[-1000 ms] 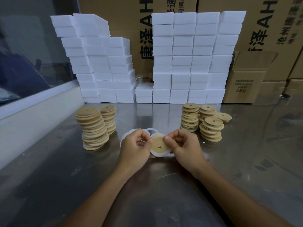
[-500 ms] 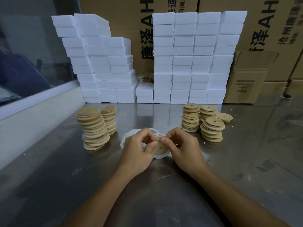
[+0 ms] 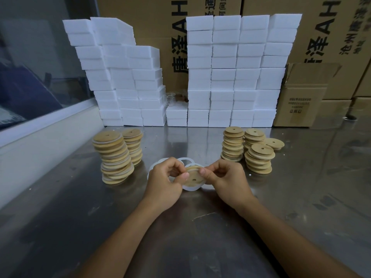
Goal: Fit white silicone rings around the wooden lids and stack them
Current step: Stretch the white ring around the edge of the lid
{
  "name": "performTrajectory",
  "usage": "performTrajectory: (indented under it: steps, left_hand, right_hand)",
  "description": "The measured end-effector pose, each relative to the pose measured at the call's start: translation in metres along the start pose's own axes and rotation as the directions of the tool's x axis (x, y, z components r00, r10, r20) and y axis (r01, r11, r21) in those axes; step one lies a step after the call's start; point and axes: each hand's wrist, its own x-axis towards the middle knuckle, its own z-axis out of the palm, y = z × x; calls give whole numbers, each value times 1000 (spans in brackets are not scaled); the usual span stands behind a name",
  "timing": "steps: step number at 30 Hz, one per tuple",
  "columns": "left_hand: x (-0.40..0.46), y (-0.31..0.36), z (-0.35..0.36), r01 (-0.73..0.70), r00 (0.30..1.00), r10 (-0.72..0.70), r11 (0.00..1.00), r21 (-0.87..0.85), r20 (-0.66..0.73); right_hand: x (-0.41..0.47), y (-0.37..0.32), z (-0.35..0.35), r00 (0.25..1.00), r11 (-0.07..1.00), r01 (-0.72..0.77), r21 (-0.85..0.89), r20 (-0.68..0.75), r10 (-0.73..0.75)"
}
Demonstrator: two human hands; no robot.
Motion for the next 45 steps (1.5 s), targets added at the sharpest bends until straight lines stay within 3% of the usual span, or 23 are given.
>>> performTrajectory:
  steps: [10, 16, 20, 24, 28, 33, 36, 40, 45]
  left_hand:
    - [-1, 2, 3, 189, 981, -194, 965, -184, -10]
    - [-1, -1, 3, 352, 931, -362, 858, -373, 46]
    - [0, 0, 5, 329, 941, -333, 873, -361, 51]
    - [-1, -1, 7, 257, 965, -263, 937, -236, 8]
    - [-2, 0, 7, 203, 978, -207, 962, -184, -2]
    - [-4, 0, 8, 139, 990, -143, 973, -185, -7]
    - [-4, -1, 7, 135, 990, -138, 972, -193, -2]
    - [-3, -2, 7, 151, 988, -156, 965, -213, -5]
    - [-2, -3, 7, 162, 985, -172, 962, -220, -25]
  right_hand:
    - [2, 0, 0, 1000, 996, -11, 84, -6, 12]
    - [1, 4, 1, 998, 997, -36, 65, 57, 33]
    - [0, 4, 0, 998, 1000, -1, 32, 55, -1]
    - [-1, 4, 0, 997, 995, 81, -63, 16, -80]
    - [-6, 1, 3, 962, 923, 269, -276, 38, -269]
    - [-8, -3, 3, 919, 855, 391, -341, 97, -382]
    - [-7, -3, 3, 927, 879, 374, -298, 86, -365]
    - [-6, 0, 4, 969, 937, 235, -257, -11, -246]
    - [-4, 3, 2, 971, 928, 209, -307, -49, -234]
